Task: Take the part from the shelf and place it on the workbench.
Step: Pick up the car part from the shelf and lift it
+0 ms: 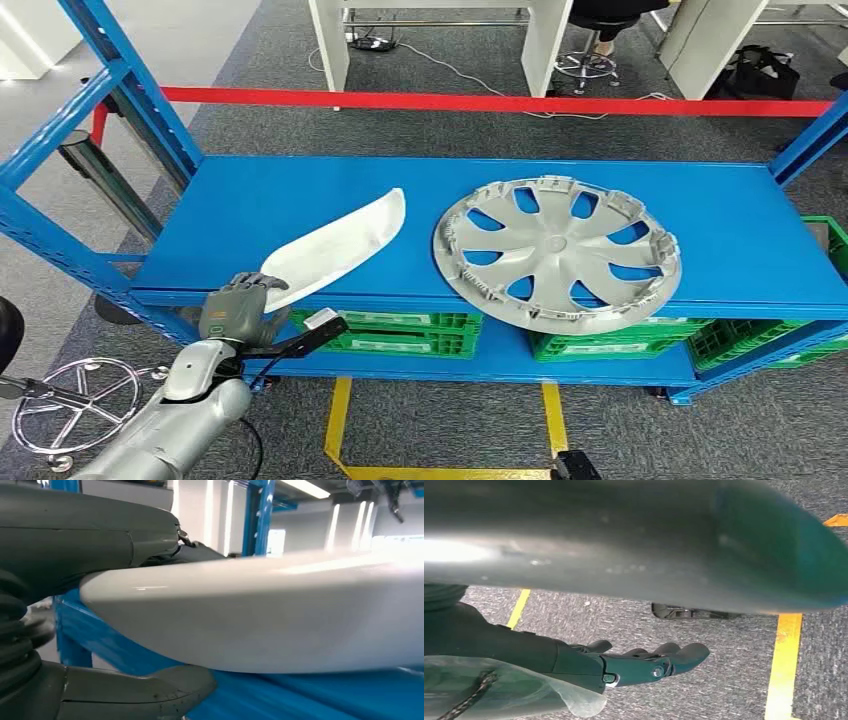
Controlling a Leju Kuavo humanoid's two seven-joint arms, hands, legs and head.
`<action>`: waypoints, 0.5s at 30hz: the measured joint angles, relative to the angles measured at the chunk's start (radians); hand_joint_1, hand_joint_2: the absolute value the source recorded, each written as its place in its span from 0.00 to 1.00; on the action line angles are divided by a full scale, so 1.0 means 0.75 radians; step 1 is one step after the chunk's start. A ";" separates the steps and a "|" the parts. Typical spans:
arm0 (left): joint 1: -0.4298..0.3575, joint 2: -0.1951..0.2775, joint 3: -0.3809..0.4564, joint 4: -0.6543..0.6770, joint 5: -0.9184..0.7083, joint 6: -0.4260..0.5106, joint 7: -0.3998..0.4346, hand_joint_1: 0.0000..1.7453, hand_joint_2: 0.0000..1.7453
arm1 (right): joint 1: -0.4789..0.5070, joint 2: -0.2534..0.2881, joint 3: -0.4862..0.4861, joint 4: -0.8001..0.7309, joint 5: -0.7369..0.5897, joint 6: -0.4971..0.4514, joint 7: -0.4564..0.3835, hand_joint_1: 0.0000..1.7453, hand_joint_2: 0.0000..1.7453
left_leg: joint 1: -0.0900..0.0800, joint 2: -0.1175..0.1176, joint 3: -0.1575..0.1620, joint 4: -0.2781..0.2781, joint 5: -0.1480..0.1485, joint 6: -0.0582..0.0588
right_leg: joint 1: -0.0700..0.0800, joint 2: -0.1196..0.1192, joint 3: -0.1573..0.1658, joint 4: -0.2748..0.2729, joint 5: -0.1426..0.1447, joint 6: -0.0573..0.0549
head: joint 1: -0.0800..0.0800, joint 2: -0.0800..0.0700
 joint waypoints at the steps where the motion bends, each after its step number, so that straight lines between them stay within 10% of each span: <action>1: -0.001 0.000 0.001 0.000 -0.001 0.000 0.000 1.00 1.00 | 0.000 0.000 0.000 0.000 -0.001 0.000 0.000 0.00 0.00 | 0.000 0.000 0.000 0.000 0.000 0.000 | 0.000 0.000 0.000 0.000 0.000 0.000 | 0.000 0.000; 15: -0.017 0.000 0.006 -0.023 0.001 0.000 -0.023 1.00 1.00 | -0.002 0.000 0.012 0.000 -0.009 -0.004 0.000 0.00 0.00 | 0.000 0.000 0.000 0.000 0.001 0.000 | 0.000 0.000 0.000 0.000 0.000 0.000 | 0.000 0.000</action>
